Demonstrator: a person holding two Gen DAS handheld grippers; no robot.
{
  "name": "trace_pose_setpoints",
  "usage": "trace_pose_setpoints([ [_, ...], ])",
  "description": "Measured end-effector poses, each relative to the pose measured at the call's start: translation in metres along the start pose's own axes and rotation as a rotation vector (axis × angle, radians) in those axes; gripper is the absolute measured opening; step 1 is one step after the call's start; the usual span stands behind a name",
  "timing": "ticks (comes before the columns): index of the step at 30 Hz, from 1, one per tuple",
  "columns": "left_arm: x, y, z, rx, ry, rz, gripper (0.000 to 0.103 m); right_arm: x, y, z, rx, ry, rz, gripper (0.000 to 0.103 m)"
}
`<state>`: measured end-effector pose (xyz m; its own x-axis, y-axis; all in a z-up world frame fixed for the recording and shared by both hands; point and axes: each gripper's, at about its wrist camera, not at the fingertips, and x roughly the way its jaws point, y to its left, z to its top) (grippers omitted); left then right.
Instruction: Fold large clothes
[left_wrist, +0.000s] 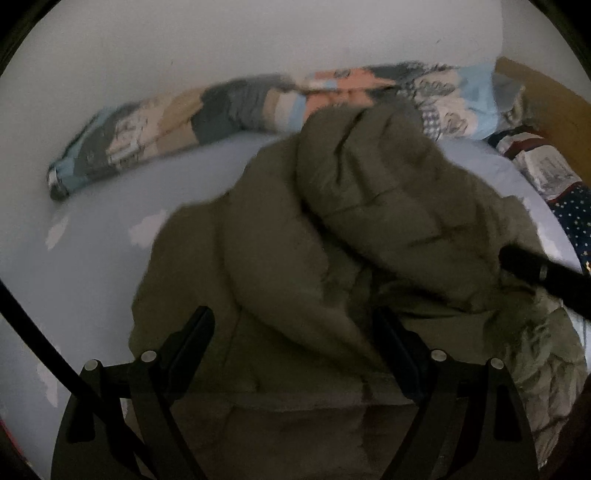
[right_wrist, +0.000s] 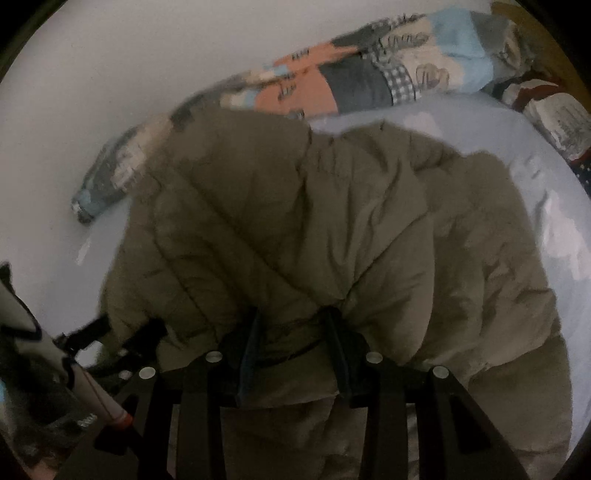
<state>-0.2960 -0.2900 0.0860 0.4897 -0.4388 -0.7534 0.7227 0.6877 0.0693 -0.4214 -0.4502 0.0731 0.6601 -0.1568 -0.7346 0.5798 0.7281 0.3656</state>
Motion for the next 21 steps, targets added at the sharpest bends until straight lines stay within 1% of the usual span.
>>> trace_pose_setpoints([
  [1, -0.006, -0.003, 0.0, 0.012, -0.025, -0.007, 0.087, -0.006, 0.0, 0.002, -0.002, -0.025, 0.002, 0.039],
  [3, -0.013, -0.007, 0.0, 0.032, -0.051, -0.006, 0.087, -0.02, -0.001, 0.004, -0.001, -0.089, -0.022, 0.039],
  [5, -0.018, -0.012, -0.001, 0.056, -0.072, 0.004, 0.087, -0.025, -0.006, 0.006, 0.011, -0.113, -0.034, 0.039],
  [6, -0.018, -0.013, -0.002, 0.067, -0.073, 0.013, 0.087, -0.024, -0.008, 0.009, 0.015, -0.111, -0.047, 0.039],
  [9, -0.016, -0.018, -0.002, 0.08, -0.068, 0.021, 0.087, -0.014, -0.015, 0.007, 0.036, -0.072, -0.076, 0.039],
  [12, -0.013, -0.019, -0.004, 0.093, -0.071, 0.033, 0.087, -0.004, -0.018, 0.005, 0.052, -0.026, -0.082, 0.039],
  [15, -0.01, -0.022, -0.006, 0.117, -0.071, 0.056, 0.087, 0.004, -0.021, 0.001, 0.046, 0.004, -0.098, 0.039],
  [18, -0.005, -0.024, -0.007, 0.128, -0.057, 0.06, 0.087, 0.011, -0.02, -0.007, 0.041, 0.037, -0.104, 0.039],
  [21, -0.004, -0.026, -0.008, 0.131, -0.053, 0.059, 0.087, 0.016, -0.018, -0.009, 0.025, 0.051, -0.115, 0.039],
])
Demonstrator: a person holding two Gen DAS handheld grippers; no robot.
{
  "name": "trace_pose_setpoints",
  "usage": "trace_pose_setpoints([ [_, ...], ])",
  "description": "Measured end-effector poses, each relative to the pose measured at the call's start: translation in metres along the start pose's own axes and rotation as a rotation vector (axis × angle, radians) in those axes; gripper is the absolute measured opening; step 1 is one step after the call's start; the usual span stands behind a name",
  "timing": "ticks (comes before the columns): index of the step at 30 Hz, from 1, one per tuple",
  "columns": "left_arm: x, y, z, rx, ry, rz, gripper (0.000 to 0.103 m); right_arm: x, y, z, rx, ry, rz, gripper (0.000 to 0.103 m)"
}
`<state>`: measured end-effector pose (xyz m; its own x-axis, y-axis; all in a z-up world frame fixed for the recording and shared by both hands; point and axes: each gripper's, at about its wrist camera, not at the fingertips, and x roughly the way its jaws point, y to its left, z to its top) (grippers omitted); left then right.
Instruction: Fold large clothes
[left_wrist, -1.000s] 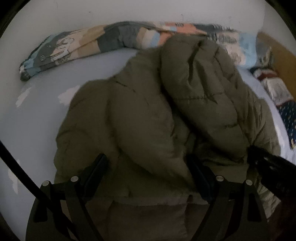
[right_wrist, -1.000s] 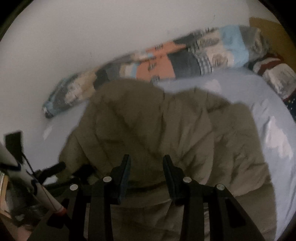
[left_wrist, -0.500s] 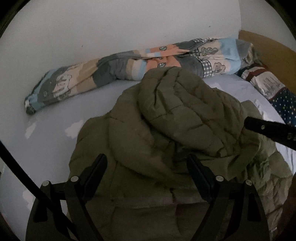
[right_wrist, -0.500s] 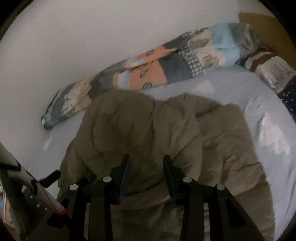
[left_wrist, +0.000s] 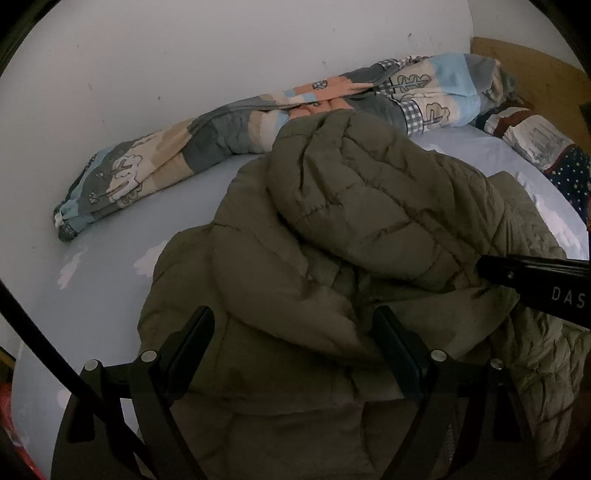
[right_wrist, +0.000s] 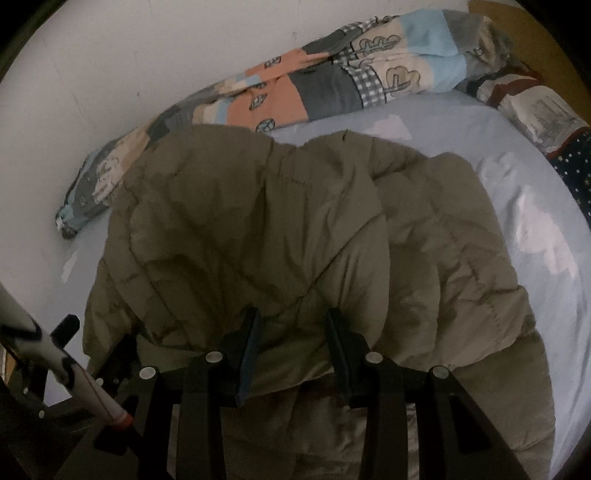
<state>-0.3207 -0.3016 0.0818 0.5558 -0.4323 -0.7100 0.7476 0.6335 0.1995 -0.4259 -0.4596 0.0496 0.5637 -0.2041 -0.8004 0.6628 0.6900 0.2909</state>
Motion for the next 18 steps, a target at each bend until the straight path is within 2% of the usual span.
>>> trace_pose_setpoints([
  [11, -0.001, 0.001, -0.003, 0.005, -0.006, 0.002, 0.087, 0.004, -0.001, 0.001, 0.002, 0.027, 0.011, 0.039],
  [15, -0.004, 0.004, -0.001, -0.004, -0.017, -0.007, 0.087, -0.004, -0.003, 0.004, 0.016, -0.004, 0.031, 0.039],
  [18, -0.015, 0.015, 0.003, -0.046, -0.054, -0.027, 0.087, -0.017, -0.002, 0.007, 0.006, -0.06, 0.031, 0.039],
])
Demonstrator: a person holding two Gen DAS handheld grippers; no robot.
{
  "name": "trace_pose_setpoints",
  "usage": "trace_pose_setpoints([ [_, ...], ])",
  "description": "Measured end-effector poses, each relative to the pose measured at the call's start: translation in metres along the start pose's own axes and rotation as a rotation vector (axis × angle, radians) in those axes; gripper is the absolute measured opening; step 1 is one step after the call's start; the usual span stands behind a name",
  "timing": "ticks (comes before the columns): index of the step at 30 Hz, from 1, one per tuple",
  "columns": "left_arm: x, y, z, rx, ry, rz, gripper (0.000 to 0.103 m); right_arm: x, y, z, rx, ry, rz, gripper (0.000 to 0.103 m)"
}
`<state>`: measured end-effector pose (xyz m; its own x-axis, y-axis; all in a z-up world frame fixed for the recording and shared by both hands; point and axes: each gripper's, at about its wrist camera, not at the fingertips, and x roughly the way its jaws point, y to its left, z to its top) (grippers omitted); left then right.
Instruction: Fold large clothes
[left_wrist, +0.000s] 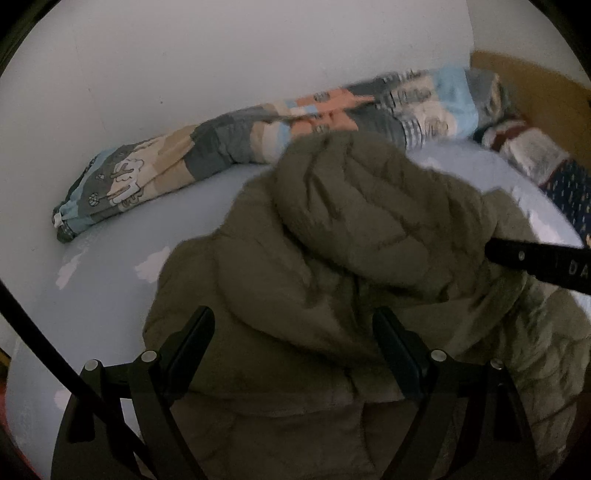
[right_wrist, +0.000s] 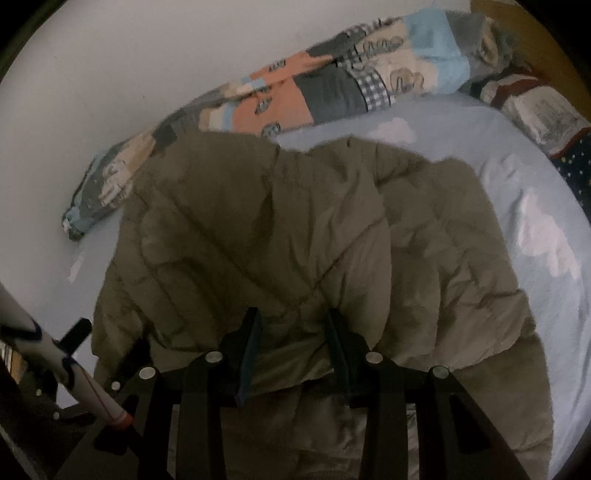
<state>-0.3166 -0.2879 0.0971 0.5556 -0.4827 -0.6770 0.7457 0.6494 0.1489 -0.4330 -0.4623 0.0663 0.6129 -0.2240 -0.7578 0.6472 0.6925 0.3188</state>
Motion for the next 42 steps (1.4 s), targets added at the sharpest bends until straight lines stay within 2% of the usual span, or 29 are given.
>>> trace_pose_setpoints([
  [4, -0.006, 0.023, 0.006, -0.093, -0.024, -0.014, 0.087, -0.011, -0.003, 0.006, 0.024, -0.043, 0.012, 0.039],
  [10, 0.015, 0.047, 0.002, -0.191, 0.08, -0.015, 0.087, -0.013, -0.004, 0.007, 0.044, -0.043, 0.037, 0.039],
  [13, 0.023, 0.046, -0.001, -0.199, 0.118, -0.013, 0.087, -0.013, 0.004, 0.005, 0.011, -0.037, 0.043, 0.039],
  [16, 0.03, 0.041, -0.007, -0.178, 0.158, 0.002, 0.087, -0.008, 0.013, 0.0, -0.02, -0.013, 0.047, 0.039],
  [20, 0.038, 0.035, -0.013, -0.168, 0.2, -0.007, 0.087, 0.019, 0.018, -0.011, -0.051, 0.096, 0.008, 0.039],
  [24, 0.034, 0.035, -0.014, -0.163, 0.193, -0.008, 0.087, 0.026, 0.018, -0.013, -0.059, 0.12, -0.008, 0.04],
  [29, 0.022, 0.038, -0.01, -0.169, 0.161, -0.02, 0.087, 0.015, 0.017, -0.011, -0.047, 0.082, 0.007, 0.04],
  [42, -0.051, 0.046, -0.01, -0.15, 0.023, 0.006, 0.087, -0.06, 0.032, -0.015, -0.07, -0.016, 0.022, 0.04],
])
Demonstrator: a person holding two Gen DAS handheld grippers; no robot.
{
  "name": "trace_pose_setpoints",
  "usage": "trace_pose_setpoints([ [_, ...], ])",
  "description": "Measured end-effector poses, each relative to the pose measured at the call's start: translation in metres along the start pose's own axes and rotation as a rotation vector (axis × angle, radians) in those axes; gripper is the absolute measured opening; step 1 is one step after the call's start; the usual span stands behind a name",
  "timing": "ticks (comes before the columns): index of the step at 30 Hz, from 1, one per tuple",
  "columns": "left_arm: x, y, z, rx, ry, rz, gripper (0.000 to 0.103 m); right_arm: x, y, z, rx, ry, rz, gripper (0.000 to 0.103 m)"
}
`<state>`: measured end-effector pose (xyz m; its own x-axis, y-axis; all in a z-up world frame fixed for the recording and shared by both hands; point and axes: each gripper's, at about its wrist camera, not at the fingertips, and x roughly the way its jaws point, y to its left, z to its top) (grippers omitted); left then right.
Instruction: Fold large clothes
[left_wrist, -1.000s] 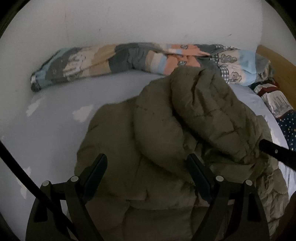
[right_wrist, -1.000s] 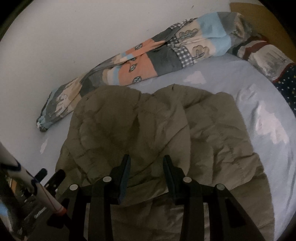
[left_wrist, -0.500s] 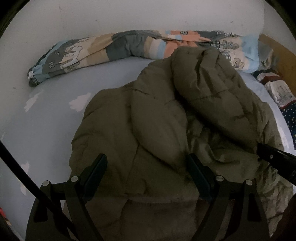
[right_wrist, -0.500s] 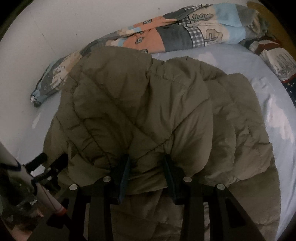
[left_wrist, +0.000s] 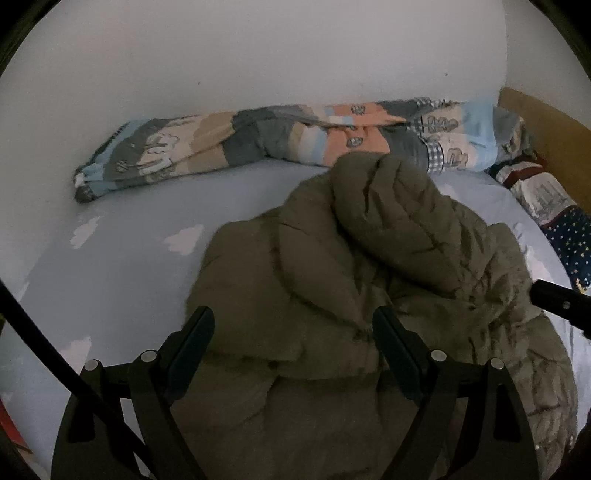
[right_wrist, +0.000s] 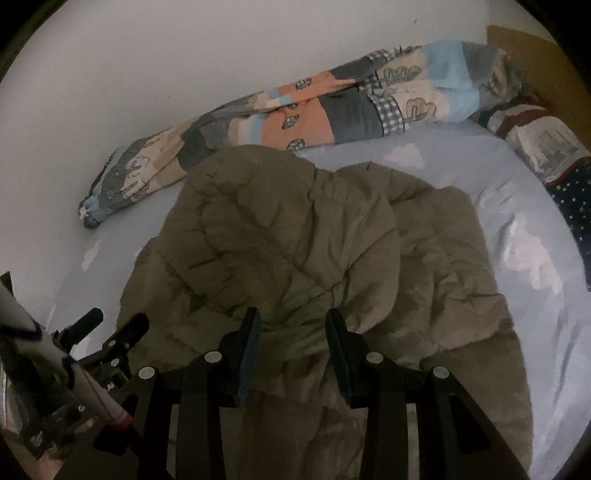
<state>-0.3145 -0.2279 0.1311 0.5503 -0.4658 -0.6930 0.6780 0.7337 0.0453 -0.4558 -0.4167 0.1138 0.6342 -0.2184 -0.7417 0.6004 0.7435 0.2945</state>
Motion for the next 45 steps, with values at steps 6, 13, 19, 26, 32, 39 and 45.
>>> trace_pose_setpoints([
  [6, -0.072, 0.018, -0.036, -0.018, -0.056, -0.01, 0.087, -0.062, 0.009, -0.016, 0.04, -0.068, 0.002, 0.04],
  [13, -0.15, 0.032, -0.118, 0.009, -0.082, -0.001, 0.087, -0.138, 0.016, -0.091, 0.047, -0.151, -0.039, 0.053],
  [19, -0.17, 0.052, -0.175, -0.011, 0.008, 0.002, 0.087, -0.175, 0.007, -0.167, 0.033, -0.143, -0.059, 0.053],
  [26, -0.208, 0.071, -0.204, -0.034, -0.055, 0.08, 0.087, -0.201, 0.006, -0.229, -0.007, -0.139, -0.12, 0.053],
  [32, -0.2, 0.092, -0.214, -0.024, -0.014, 0.174, 0.087, -0.218, -0.015, -0.25, 0.035, -0.151, -0.144, 0.069],
  [39, -0.17, 0.106, -0.224, -0.011, 0.08, 0.206, 0.087, -0.222, -0.069, -0.257, 0.226, -0.143, -0.169, 0.07],
  [45, -0.15, 0.116, -0.223, -0.063, 0.129, 0.173, 0.087, -0.215, -0.087, -0.257, 0.292, -0.113, -0.178, 0.071],
])
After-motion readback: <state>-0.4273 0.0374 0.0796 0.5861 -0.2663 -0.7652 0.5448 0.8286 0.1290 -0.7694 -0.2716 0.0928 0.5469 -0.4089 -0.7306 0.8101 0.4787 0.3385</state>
